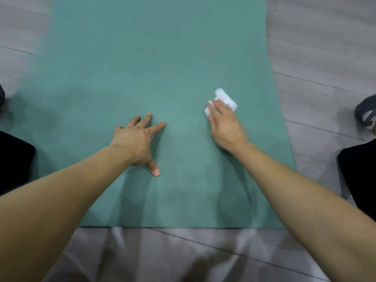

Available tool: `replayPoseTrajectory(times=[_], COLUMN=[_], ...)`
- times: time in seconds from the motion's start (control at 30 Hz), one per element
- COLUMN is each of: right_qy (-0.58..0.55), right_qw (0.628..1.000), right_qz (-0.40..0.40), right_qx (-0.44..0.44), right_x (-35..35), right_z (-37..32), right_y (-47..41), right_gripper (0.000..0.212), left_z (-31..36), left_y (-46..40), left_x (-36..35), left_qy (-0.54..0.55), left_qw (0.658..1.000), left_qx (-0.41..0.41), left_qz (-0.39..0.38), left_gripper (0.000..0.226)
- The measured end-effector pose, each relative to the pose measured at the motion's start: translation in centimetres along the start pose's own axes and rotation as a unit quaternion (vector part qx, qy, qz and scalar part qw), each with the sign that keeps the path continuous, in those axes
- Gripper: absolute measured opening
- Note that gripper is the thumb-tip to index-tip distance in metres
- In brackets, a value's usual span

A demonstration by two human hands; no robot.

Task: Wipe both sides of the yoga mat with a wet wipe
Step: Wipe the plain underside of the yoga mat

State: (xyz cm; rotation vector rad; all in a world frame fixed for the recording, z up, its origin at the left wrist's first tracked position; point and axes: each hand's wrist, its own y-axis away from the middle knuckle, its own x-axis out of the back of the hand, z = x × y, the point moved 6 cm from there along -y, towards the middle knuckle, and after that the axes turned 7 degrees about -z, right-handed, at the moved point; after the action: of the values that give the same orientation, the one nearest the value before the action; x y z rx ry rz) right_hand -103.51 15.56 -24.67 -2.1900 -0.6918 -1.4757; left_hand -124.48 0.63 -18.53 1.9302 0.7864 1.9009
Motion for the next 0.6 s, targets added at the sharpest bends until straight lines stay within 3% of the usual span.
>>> replayPoseTrajectory(times=[0.1,0.2,0.27,0.33,0.4,0.5,0.6], right_qy=[0.017,0.003,0.033,0.022,-0.019,0.023,0.013], right_qw=[0.999,0.991,0.98,0.987,0.997,0.984,0.982], right_qz=[-0.007,-0.043,-0.073,-0.069,-0.068,-0.12,-0.13], right_qx=[-0.036,-0.13,-0.18,-0.141,-0.034,0.132,0.133], right_x=[3.0,3.3,1.8,0.7,-1.1,-4.3,-3.6], right_z=[3.5,5.5,4.9,1.1,-5.5,-13.6,-11.0], right_y=[-0.8,-2.7,-3.4,-2.6,-0.5,2.9,2.6], right_gripper=[0.049,0.087,0.087,0.077,0.069,0.064,0.064], left_z=[-0.1,-0.2,-0.3,-0.3,-0.5,-0.9,-1.4], left_y=[0.0,-0.1,-0.2,-0.1,-0.1,0.1,1.1], left_x=[0.0,0.0,0.0,-0.1,-0.1,-0.1,-0.4], left_qy=[0.001,0.001,0.002,0.003,0.004,0.025,0.062], left_qw=[1.0,1.0,1.0,1.0,1.0,0.999,0.996], left_qx=[-0.004,-0.006,-0.004,-0.004,-0.002,0.003,-0.002], left_qz=[0.006,0.009,0.007,0.004,0.01,0.025,0.064], left_gripper=[0.161,0.16,0.16,0.161,0.165,0.171,0.165])
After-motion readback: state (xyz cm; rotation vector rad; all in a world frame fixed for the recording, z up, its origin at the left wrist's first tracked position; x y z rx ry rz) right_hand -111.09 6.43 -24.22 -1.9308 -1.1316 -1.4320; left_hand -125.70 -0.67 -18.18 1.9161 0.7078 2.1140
